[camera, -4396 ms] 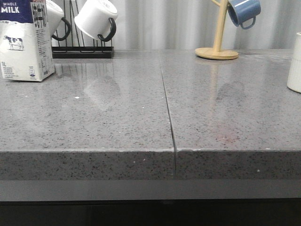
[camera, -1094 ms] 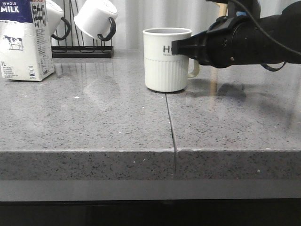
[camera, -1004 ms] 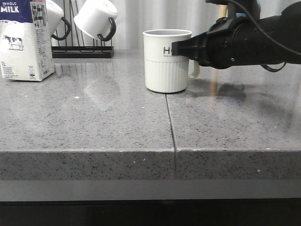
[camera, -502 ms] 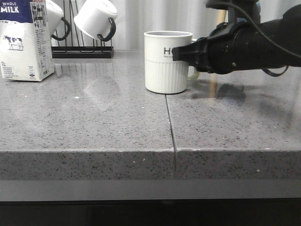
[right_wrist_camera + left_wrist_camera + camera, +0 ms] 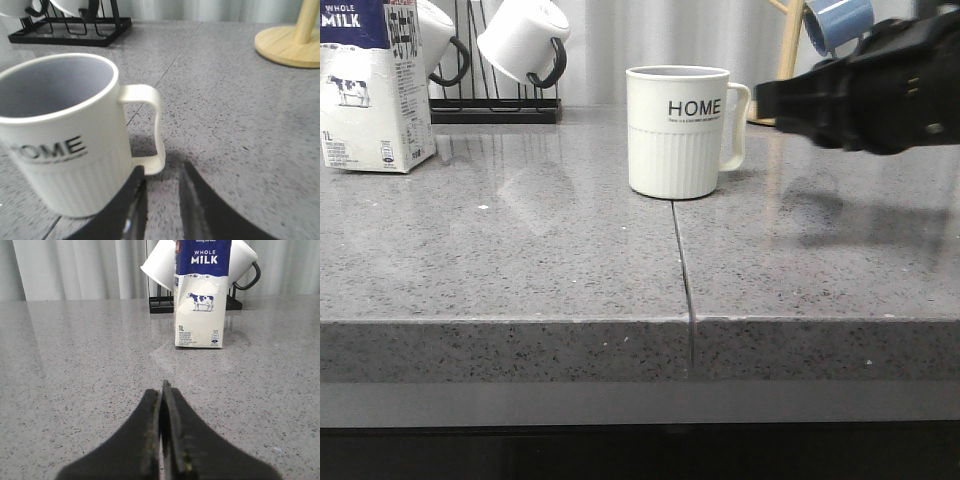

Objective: Place milk next to cup
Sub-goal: 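Open the right gripper and withdraw it from the mug, then reach the left gripper to the milk carton and grasp it, then lift the milk carton and carry it toward the white mug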

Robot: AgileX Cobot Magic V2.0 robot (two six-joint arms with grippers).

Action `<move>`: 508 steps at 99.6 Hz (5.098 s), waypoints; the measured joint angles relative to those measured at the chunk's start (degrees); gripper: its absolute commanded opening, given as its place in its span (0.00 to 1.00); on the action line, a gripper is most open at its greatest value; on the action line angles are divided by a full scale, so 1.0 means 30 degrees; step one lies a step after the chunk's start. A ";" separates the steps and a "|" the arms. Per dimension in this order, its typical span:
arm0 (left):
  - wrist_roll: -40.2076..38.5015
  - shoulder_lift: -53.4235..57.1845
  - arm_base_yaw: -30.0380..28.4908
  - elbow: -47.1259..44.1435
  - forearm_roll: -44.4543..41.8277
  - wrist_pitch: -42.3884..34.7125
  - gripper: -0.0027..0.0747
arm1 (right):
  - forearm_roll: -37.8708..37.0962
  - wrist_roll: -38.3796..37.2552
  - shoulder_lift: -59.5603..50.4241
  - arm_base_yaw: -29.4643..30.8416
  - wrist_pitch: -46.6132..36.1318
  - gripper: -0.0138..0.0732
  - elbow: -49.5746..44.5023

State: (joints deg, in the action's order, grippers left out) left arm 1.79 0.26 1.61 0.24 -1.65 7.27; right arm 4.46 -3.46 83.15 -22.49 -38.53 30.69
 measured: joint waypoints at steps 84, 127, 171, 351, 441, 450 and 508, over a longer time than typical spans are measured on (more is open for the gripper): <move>0.0000 0.0000 0.0000 0.0000 0.0000 0.0000 0.01 | 0.0000 -0.0040 -1.8475 0.0000 1.0870 0.08 -0.6577; 0.0000 0.0000 0.0000 0.0869 0.0000 -0.1329 0.01 | 0.0000 -0.0040 -2.1602 0.0000 1.4464 0.08 -0.6577; 0.0000 -0.5454 0.0000 0.7917 0.0000 0.4837 0.01 | 0.0000 -0.0040 -2.1602 0.0000 1.4496 0.08 -0.6577; -0.0008 -2.8383 0.2990 1.7926 0.1580 -0.6500 0.83 | 0.0000 -0.0040 -2.1602 0.0000 1.4536 0.08 -0.6577; -0.0008 -2.6356 0.6031 1.6655 0.2230 -0.7380 0.46 | 0.0000 -0.0040 -2.1602 0.0000 1.4545 0.08 -0.6577; -0.0008 -2.6356 0.7218 1.6611 0.2442 -0.7502 0.46 | 0.0000 -0.0040 -2.1602 0.0000 1.4545 0.08 -0.6577; -0.0008 -2.8871 1.0782 1.7101 0.3680 -1.0104 0.46 | 0.0000 -0.0040 -2.1602 0.0000 1.4545 0.08 -0.6601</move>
State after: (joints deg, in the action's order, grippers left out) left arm 1.77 -86.35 33.96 51.55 9.39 -23.04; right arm 4.46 -3.58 18.35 -22.49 5.10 10.88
